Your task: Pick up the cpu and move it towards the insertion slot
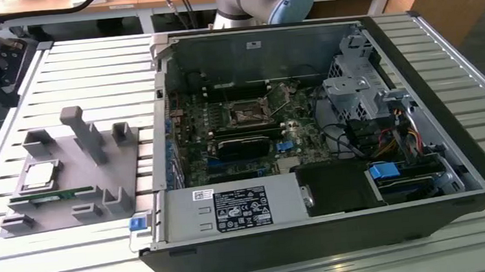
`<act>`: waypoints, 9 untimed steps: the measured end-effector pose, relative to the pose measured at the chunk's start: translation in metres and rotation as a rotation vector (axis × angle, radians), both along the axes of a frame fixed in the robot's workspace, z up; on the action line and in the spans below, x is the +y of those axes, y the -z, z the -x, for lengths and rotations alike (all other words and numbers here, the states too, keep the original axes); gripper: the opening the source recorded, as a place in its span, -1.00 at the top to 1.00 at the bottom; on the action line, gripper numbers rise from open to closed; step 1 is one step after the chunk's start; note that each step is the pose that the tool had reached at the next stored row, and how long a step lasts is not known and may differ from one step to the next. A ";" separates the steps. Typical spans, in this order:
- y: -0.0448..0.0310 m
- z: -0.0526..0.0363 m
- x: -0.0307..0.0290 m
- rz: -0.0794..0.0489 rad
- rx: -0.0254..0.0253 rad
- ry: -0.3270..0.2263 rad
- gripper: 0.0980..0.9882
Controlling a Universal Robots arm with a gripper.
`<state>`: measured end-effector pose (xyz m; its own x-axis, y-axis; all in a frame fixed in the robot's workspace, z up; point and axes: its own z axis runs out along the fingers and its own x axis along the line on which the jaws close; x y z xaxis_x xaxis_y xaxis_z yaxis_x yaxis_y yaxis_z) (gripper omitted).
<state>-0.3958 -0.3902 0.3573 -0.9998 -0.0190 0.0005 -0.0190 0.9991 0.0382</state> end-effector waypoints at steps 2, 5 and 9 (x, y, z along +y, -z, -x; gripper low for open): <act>0.0000 0.0019 0.0000 0.000 0.0000 0.000 0.98; 0.0001 0.0054 0.0000 0.000 0.0000 0.000 0.98; 0.0004 0.0099 0.0000 0.000 -0.0001 0.000 0.98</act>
